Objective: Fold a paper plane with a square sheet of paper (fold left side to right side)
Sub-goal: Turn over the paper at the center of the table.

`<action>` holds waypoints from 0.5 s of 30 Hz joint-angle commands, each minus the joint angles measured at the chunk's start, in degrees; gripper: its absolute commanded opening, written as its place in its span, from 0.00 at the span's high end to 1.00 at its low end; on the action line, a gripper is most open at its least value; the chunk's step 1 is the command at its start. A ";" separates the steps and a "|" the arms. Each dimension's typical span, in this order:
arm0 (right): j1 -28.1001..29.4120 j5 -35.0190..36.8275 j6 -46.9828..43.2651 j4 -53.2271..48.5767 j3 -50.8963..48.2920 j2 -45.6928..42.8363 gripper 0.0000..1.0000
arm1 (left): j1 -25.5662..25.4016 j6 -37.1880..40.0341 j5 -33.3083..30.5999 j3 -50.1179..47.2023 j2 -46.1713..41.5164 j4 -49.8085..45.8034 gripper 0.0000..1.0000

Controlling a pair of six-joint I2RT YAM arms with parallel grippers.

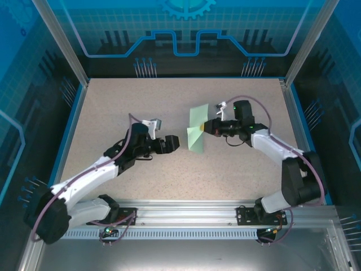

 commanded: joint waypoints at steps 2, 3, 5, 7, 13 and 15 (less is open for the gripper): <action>-1.88 -7.85 2.92 4.33 2.67 -7.39 0.90 | 0.38 -8.53 4.50 -1.79 -7.36 8.53 0.01; -2.00 -8.54 3.31 3.88 4.08 -8.52 0.90 | 0.42 -9.90 5.94 -1.96 -8.50 10.47 0.01; -1.89 -10.05 4.65 3.62 6.48 -9.92 0.90 | 0.42 -12.25 9.07 -1.92 -9.28 14.89 0.02; -1.73 -10.99 6.64 4.11 8.36 -11.08 0.90 | 0.29 -14.36 12.37 -1.60 -9.18 19.66 0.01; 1.21 -11.67 11.00 6.25 10.56 -13.08 0.89 | -1.26 -15.57 16.23 0.29 -7.72 25.56 0.01; 2.66 -11.56 11.38 6.20 11.34 -13.15 0.88 | -1.96 -15.45 17.20 1.29 -6.58 26.29 0.01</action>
